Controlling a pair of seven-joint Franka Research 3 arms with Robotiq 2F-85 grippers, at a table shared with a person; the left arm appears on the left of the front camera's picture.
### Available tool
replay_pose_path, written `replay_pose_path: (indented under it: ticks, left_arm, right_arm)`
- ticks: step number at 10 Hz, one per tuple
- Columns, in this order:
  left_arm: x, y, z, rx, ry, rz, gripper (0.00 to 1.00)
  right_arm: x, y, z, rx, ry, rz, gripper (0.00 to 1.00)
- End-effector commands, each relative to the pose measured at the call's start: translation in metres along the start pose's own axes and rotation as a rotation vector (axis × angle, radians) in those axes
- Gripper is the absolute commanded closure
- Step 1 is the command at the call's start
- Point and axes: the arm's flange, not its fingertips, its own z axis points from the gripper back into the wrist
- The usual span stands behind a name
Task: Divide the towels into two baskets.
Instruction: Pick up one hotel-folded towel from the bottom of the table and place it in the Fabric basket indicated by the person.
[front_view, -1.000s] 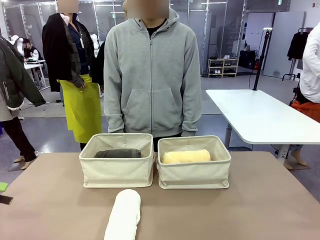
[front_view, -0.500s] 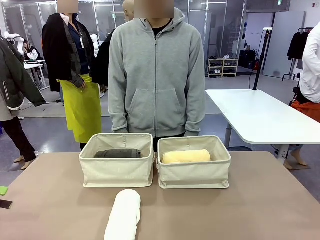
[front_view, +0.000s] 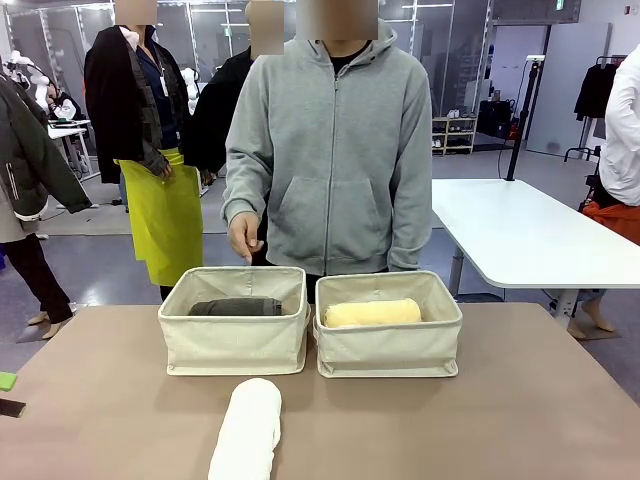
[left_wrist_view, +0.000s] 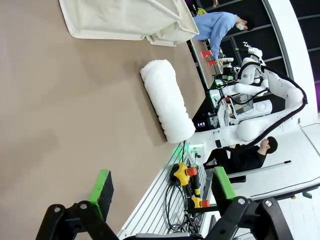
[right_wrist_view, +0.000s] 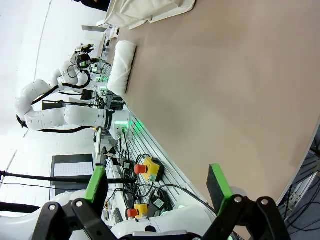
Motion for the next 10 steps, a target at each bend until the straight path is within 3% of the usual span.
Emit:
replay_pose_path:
  ticks: [1, 8, 9, 10]
  left_arm:
    - [0.001, -0.003, 0.003, -0.004, -0.002, -0.009, 0.0]
    - [0.0, 0.0, 0.0, 0.0, 0.0, 0.0, 0.0]
    - [0.009, -0.009, -0.011, -0.018, 0.048, -0.016, 0.0]
    - [0.022, -0.017, -0.032, 0.021, 0.115, 0.054, 0.0]
  right_arm:
    - [-0.003, 0.003, -0.001, -0.013, 0.008, -0.006, 0.0]
    - [-0.003, 0.003, -0.001, -0.013, 0.008, -0.006, 0.0]
    - [-0.003, 0.003, -0.001, -0.013, 0.008, -0.006, 0.0]
    - [-0.003, 0.003, -0.001, -0.013, 0.008, -0.006, 0.0]
